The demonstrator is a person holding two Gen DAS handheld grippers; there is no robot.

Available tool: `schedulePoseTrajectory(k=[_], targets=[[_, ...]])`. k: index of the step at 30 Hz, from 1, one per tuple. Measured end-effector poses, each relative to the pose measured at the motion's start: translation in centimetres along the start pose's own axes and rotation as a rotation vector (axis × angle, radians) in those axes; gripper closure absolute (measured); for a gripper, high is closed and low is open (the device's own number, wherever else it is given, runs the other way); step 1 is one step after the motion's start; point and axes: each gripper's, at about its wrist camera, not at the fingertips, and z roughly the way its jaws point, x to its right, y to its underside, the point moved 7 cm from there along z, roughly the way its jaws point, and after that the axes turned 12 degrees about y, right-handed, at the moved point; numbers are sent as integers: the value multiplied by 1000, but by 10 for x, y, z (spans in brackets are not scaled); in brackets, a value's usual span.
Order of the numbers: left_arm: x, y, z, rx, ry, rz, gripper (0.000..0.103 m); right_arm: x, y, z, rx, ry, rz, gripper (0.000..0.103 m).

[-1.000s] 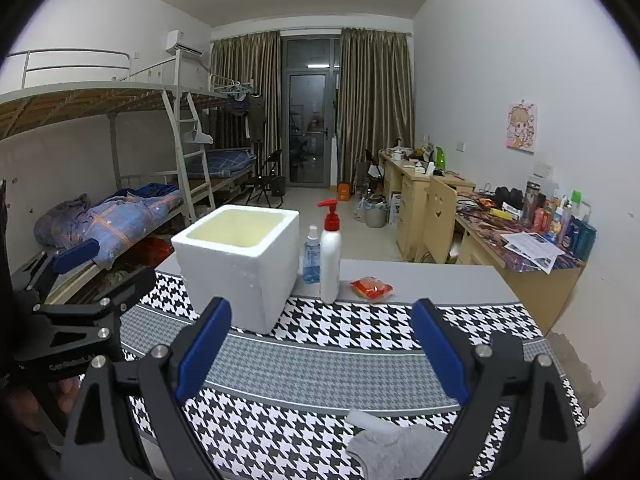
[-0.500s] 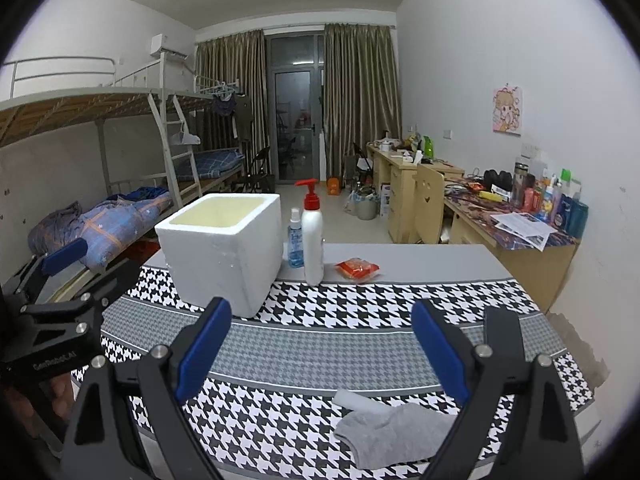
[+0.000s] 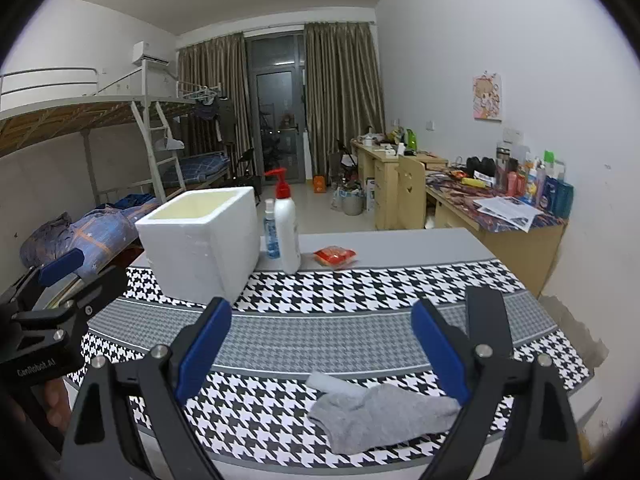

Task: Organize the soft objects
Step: 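Move the right gripper toward the grey sock while the left gripper approaches the white foam roll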

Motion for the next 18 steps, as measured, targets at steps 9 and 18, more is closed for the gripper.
schedulePoseTrajectory(k=[9,18], targets=[[5,14,19,-37,37,-26,1,14,11,2,-13,33,7,9],[20,35,48,-104,53,-31,1,32,32,21,-42,87,25,9]])
